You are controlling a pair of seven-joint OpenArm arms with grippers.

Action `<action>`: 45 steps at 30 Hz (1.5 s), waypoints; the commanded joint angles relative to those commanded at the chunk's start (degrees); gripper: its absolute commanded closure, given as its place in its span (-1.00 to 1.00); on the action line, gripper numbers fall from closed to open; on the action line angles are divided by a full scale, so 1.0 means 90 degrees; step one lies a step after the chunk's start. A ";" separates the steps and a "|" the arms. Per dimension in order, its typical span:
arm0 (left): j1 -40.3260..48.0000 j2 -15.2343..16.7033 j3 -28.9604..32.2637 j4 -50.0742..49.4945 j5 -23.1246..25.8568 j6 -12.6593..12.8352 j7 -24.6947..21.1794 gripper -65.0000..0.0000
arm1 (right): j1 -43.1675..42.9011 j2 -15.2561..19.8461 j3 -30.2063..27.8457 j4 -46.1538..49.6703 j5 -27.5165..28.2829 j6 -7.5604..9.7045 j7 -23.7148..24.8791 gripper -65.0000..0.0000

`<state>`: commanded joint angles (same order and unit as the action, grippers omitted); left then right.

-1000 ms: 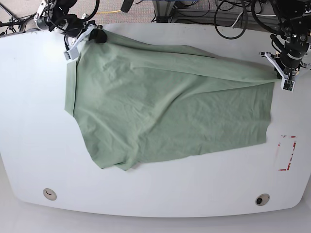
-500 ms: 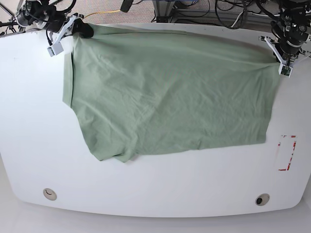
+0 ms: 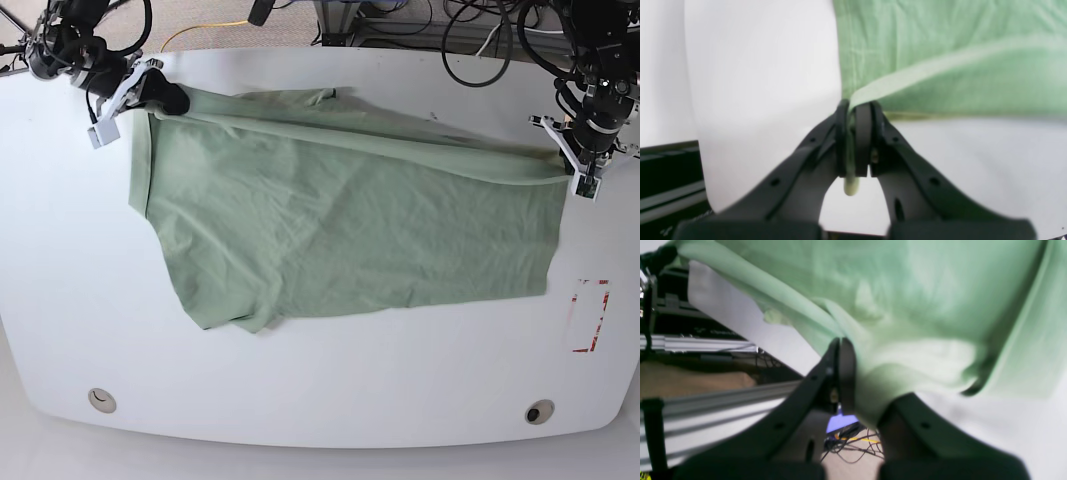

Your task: Fold the T-shirt properly

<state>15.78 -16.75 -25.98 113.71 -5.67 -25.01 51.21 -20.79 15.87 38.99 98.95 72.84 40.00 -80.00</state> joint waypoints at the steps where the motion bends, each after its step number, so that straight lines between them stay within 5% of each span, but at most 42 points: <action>1: -0.0049 0.0000 0.0029 -0.0078 0.0000 0.0000 0.0000 0.98 | 0.0078 0.0000 0.0000 -0.0049 -0.0078 0.0000 0.0000 1.00; 19: -0.1719 -0.0049 0.0313 -0.2569 0.0000 0.0000 -0.0010 0.97 | 0.1377 0.0059 0.0000 -0.1543 -0.1211 0.0000 0.0181 1.00; 21: -0.1768 -0.0049 0.0342 -0.2725 0.0000 0.0000 -0.0010 0.96 | 0.1465 0.0049 0.0000 -0.1543 -0.1358 0.0000 0.0239 0.84; 25: -0.1768 -0.0225 0.0694 -0.2921 0.0000 0.0000 -0.0010 0.96 | 0.1504 0.0039 0.0059 -0.1534 -0.1602 0.0000 0.0269 0.04; 27: -0.1768 -0.0234 0.0879 -0.3018 0.0000 0.0000 -0.0010 0.81 | 0.1504 0.0059 0.0068 -0.1485 -0.1651 0.0000 0.0288 -0.42; 30: -0.1807 -0.0225 0.0879 -0.2999 0.0000 0.0000 -0.0010 0.32 | 0.1416 0.0059 0.0068 -0.1182 -0.1621 0.0000 0.0288 -0.78; 35: -0.1807 -0.0225 0.0879 -0.2911 -0.0010 0.0010 -0.0010 -0.55 | 0.0947 -0.0137 0.0029 -0.0381 -0.1182 0.0000 0.0278 -0.79; 39: -0.1797 -0.0225 0.0869 -0.2510 0.0000 0.0010 0.0000 -0.63 | 0.0430 -0.0225 0.0000 -0.0215 -0.0557 0.0000 0.0259 -0.79; 45: -0.1807 -0.0440 0.0860 -0.2081 -0.0029 0.0010 -0.0010 -0.63 | 0.0088 -0.0381 -0.0469 -0.0234 -0.0537 0.0000 0.0259 -0.79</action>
<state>-0.48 -20.70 -18.24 94.99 -5.93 -24.92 51.12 -20.00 12.44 34.77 96.84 68.00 40.00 -77.67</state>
